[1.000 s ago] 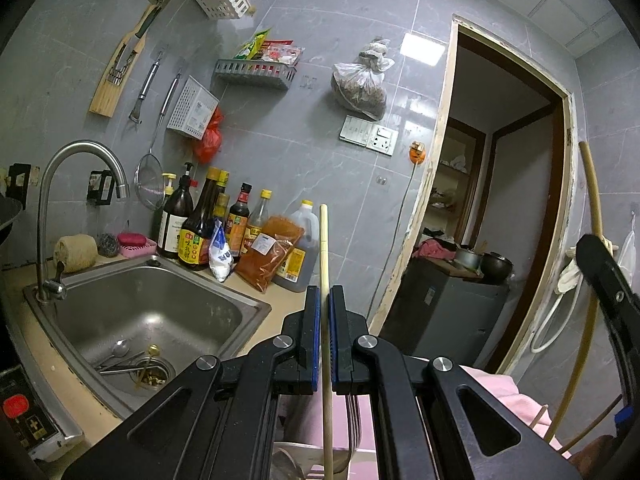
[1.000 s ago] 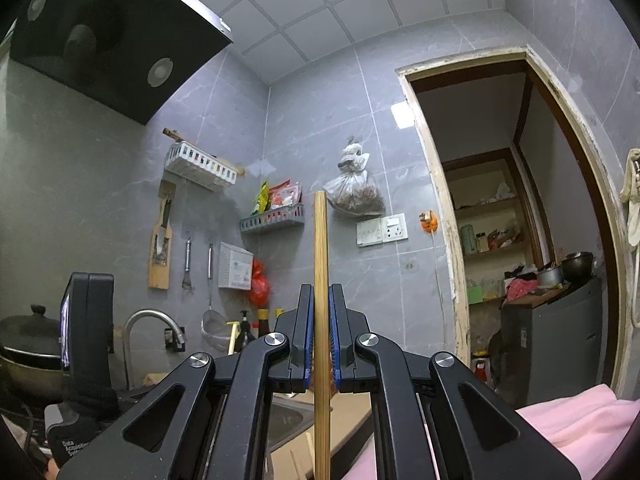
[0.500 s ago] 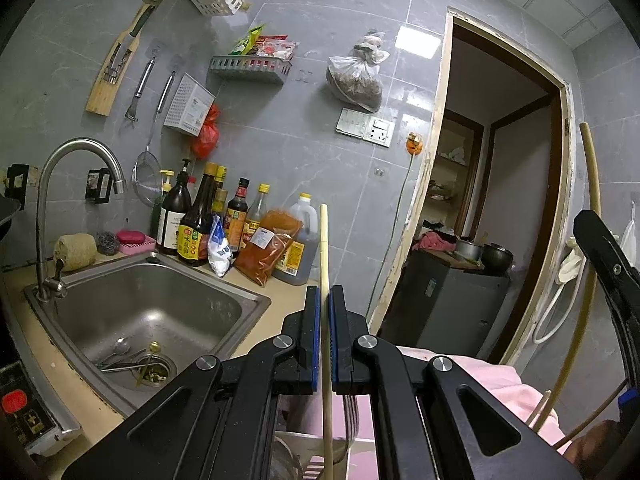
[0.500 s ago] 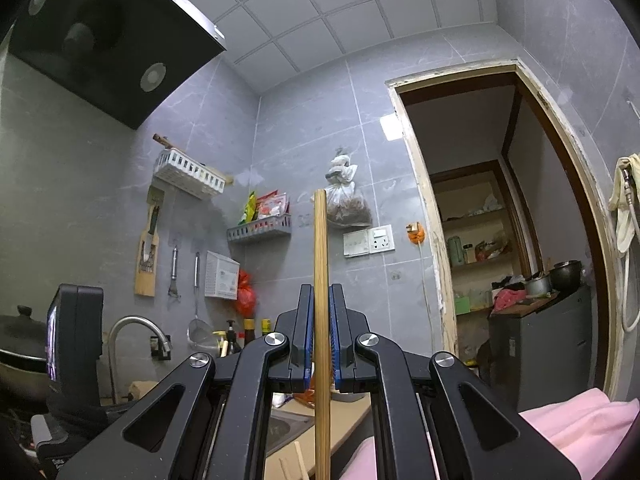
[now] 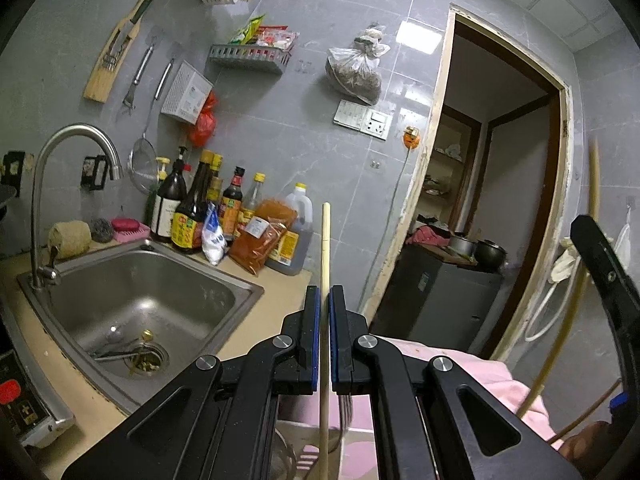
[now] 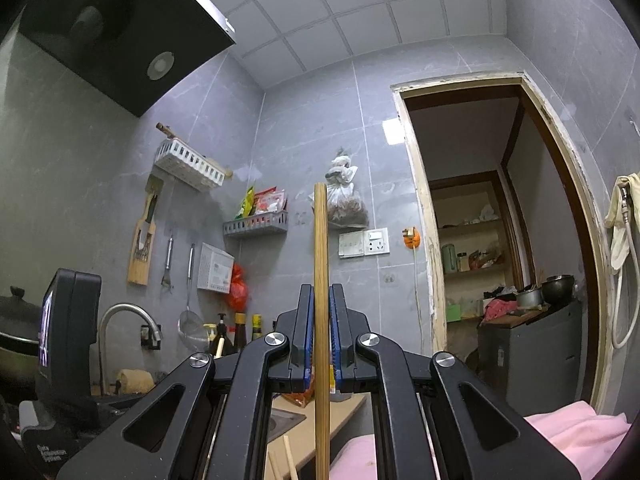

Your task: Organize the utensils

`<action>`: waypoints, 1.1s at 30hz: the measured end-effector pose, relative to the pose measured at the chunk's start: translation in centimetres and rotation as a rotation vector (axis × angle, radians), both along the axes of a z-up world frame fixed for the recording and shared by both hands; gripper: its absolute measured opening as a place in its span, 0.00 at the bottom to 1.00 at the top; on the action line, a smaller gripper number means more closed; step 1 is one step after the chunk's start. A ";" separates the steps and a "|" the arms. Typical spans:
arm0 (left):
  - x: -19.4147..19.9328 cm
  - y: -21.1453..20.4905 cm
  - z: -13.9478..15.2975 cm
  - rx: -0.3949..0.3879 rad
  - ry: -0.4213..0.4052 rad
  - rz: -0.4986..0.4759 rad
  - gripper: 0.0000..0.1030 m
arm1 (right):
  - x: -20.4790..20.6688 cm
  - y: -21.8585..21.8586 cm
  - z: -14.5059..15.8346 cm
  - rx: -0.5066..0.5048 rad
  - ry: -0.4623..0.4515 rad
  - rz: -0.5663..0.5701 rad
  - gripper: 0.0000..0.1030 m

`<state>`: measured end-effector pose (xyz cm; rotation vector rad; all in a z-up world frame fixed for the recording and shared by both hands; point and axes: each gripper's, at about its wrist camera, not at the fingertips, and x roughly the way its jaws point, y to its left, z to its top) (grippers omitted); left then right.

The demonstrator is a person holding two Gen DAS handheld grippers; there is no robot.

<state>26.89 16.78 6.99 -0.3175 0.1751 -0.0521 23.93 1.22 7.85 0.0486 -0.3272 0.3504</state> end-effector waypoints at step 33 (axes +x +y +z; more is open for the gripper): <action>-11.4 -9.4 6.4 0.095 -0.039 -0.183 0.78 | -12.1 -13.1 4.3 0.010 0.125 -0.024 0.75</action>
